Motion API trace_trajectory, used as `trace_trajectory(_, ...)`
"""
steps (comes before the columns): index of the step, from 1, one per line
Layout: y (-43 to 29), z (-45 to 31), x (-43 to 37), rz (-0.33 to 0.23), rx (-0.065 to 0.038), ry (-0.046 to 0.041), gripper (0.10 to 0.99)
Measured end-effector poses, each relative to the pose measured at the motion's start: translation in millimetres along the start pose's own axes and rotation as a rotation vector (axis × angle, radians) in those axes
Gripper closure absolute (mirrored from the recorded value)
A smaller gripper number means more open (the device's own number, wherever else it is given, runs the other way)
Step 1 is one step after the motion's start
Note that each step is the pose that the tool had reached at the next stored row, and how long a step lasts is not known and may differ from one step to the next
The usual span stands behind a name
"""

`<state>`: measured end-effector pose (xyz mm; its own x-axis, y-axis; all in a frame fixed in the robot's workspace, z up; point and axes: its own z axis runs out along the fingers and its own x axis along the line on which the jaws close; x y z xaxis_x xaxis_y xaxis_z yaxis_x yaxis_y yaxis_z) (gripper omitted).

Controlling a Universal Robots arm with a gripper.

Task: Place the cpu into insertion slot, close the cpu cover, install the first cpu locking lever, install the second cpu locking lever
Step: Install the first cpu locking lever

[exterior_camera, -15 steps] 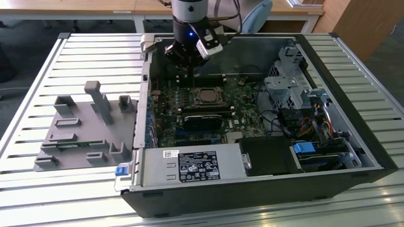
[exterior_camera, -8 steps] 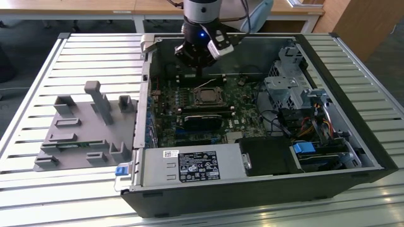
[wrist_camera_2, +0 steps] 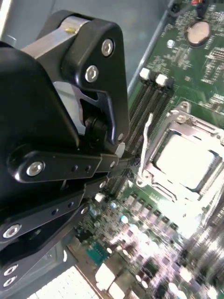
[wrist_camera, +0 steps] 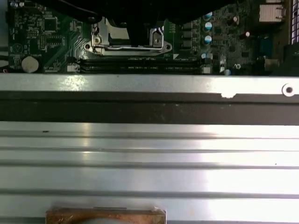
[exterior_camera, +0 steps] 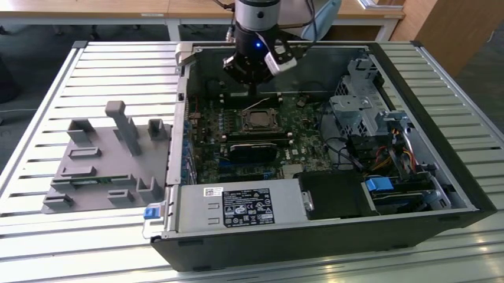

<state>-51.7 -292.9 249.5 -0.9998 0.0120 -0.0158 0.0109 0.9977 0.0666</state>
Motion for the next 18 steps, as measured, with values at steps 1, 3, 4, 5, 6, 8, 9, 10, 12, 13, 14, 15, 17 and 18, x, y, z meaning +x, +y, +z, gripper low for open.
trace_trajectory(1,0.0,0.2,0.0,0.0,-0.012,-0.0012,0.98)
trace_trajectory(3,0.0,1.6,0.0,0.0,-0.022,-0.0056,0.98)
trace_trajectory(4,-0.1,2.7,0.0,0.0,-0.022,-0.0077,0.98)
trace_trajectory(5,-0.2,3.6,-0.2,0.0,-0.022,-0.0085,0.98)
trace_trajectory(6,-0.3,4.6,-0.8,0.0,-0.022,-0.0087,0.98)
trace_trajectory(8,-0.3,6.0,-2.6,0.0,-0.022,-0.0088,0.98)
trace_trajectory(9,-0.2,7.0,-3.8,0.0,-0.022,-0.0087,0.98)
trace_trajectory(10,-0.1,8.3,-4.8,0.0,-0.022,-0.0087,0.98)
trace_trajectory(12,-0.2,11.1,-5.3,0.0,-0.022,-0.0087,0.98)
trace_trajectory(13,-0.2,12.7,-5.8,0.0,-0.022,-0.0087,0.98)
trace_trajectory(14,-0.1,14.4,-6.3,0.0,-0.021,-0.0086,0.98)
trace_trajectory(15,-0.1,15.8,-6.9,0.0,-0.022,-0.0086,0.98)
trace_trajectory(17,0.2,18.2,-8.4,0.0,-0.022,-0.0088,0.98)
trace_trajectory(18,0.6,19.0,-9.2,0.0,-0.022,-0.0087,0.98)
